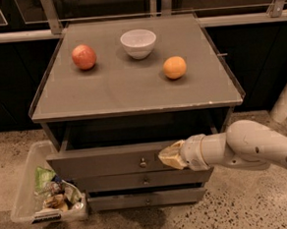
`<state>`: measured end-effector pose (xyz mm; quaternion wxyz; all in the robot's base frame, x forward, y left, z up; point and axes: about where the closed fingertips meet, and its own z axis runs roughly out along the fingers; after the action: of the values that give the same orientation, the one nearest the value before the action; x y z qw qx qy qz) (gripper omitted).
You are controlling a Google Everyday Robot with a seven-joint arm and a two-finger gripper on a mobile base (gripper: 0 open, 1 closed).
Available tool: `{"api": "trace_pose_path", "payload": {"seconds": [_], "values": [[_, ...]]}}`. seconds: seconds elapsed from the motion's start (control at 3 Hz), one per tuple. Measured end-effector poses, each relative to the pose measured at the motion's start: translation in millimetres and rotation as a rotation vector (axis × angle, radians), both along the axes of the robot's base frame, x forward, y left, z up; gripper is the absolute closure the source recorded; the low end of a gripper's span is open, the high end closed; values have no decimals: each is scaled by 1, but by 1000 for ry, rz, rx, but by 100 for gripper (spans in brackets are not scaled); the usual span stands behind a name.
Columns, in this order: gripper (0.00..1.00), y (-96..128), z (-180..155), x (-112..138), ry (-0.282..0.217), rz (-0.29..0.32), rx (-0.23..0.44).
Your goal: Close top drawer
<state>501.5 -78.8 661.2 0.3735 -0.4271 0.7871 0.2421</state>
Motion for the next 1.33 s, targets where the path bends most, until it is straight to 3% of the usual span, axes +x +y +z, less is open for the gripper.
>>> {"api": "trace_pose_path", "payload": {"seconds": [0.67, 1.33], "values": [[100, -4, -8, 5, 14, -23, -14], [100, 7, -23, 27, 27, -19, -15]]}}
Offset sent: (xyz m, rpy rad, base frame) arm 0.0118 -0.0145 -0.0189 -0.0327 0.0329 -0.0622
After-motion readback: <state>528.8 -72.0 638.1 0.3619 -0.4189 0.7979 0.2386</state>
